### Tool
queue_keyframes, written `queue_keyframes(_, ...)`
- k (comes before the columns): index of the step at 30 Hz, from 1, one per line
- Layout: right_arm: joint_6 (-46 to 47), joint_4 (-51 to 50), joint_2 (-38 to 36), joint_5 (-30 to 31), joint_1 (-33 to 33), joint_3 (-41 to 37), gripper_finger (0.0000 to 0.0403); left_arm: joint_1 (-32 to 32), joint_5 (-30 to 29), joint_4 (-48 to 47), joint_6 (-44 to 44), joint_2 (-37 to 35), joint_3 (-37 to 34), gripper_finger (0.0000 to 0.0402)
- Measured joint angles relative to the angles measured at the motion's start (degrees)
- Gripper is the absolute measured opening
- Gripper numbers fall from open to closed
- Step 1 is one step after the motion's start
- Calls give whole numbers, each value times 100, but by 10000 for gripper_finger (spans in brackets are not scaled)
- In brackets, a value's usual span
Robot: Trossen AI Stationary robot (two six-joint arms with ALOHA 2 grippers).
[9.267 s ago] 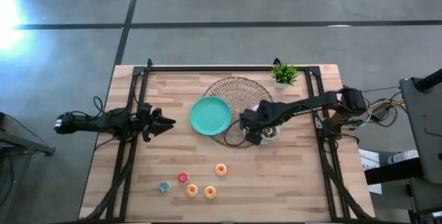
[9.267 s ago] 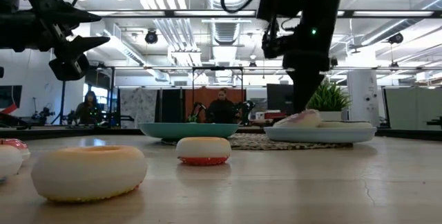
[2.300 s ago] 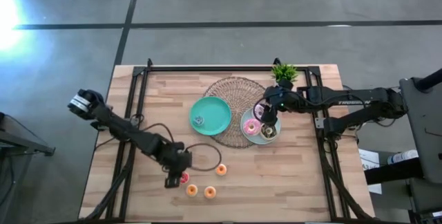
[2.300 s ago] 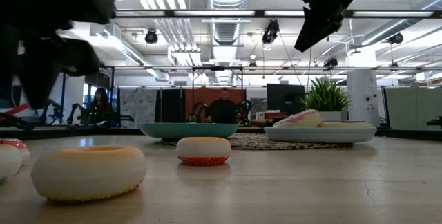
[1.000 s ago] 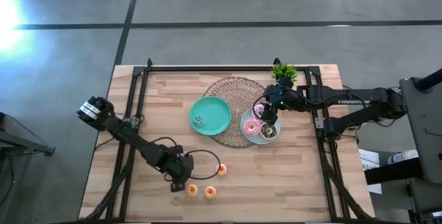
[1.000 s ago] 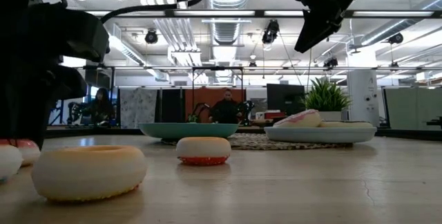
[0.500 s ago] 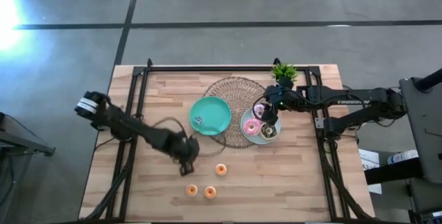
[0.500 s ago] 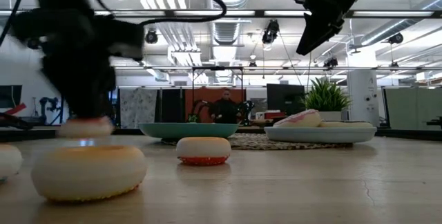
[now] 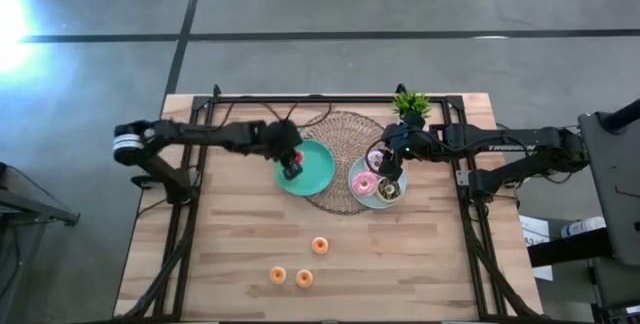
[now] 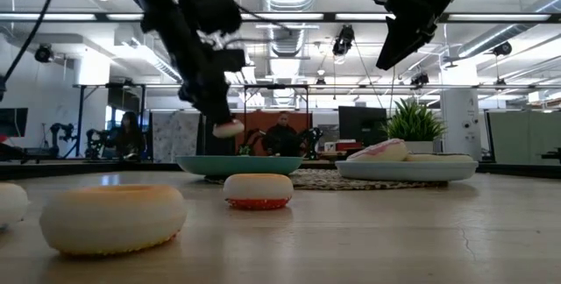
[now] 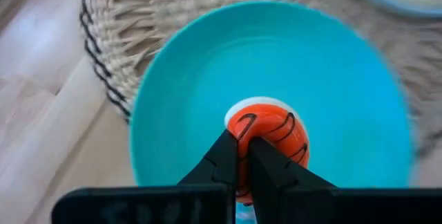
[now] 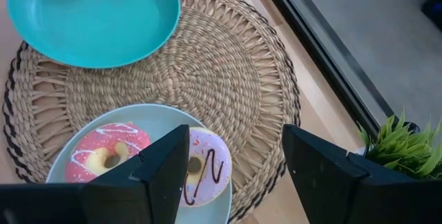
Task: Pick & Place donuts
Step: Put the small orange donut on the green plate, then put the small white donut on the green plate
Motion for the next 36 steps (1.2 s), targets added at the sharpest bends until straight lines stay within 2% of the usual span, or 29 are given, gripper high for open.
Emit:
queue_keyframes(5, 34, -4, 0, 0, 0, 0, 224, 383, 201, -53, 16, 507, 282, 9)
queue_keyframes(11, 55, -6, 0, 0, 0, 0, 224, 381, 433, -374, 8, 676, 440, 76)
queue_keyframes(16, 55, -4, 0, 2, 0, 0, 224, 365, 385, -708, -10, 352, 463, 111)
queue_keyframes(24, 67, 2, 0, 2, 0, 0, 224, 350, 305, -1044, 109, -209, 463, 114)
queue_keyframes(29, 190, 4, 0, 2, -2, 0, 224, -85, 750, -1217, 222, -545, 459, 114)
queue_keyframes(36, 345, 12, 0, -17, 0, 0, 224, -1171, 705, -1558, 367, -622, 448, 114)
